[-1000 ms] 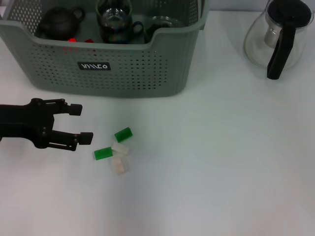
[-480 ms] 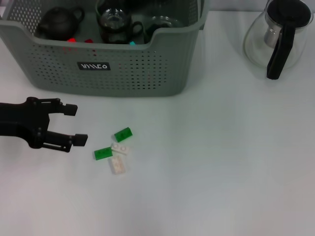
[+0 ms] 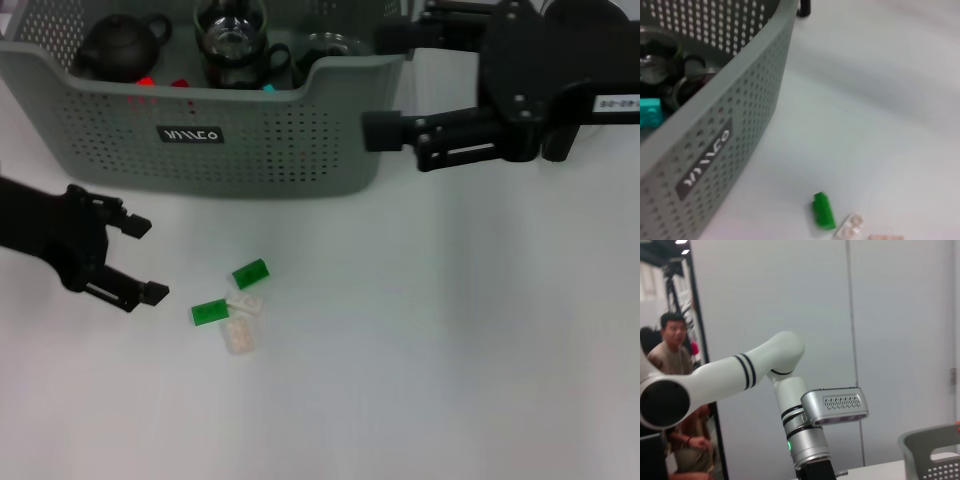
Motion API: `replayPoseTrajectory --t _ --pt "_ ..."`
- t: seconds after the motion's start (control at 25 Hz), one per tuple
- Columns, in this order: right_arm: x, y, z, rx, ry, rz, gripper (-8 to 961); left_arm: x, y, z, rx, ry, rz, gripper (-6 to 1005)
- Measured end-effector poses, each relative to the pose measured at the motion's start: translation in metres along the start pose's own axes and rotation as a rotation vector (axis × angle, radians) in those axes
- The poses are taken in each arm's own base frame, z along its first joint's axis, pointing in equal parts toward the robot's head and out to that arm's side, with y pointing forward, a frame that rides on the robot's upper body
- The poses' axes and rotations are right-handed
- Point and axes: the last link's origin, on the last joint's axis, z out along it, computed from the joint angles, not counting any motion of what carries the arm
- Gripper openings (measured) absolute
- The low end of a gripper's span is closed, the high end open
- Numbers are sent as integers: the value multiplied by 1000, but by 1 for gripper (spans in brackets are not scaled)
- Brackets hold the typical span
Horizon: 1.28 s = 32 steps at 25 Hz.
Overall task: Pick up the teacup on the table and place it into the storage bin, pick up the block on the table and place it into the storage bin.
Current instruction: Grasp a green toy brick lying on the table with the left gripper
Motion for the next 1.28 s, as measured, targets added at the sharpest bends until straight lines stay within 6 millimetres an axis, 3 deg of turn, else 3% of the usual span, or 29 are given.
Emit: replayPoseTrajectory --t 0.36,0.6,0.88,1.28 --pt "18 -5 -8 0 -22 77 946 47 11 31 43 -320 22 865" --pt "23 -8 -9 2 -22 82 947 70 22 59 113 -416 4 864" --pt "23 -10 -12 14 -29 73 947 75 34 88 150 -470 60 863" --pt "29 -10 -15 8 -31 87 947 74 40 101 146 -497 78 862"
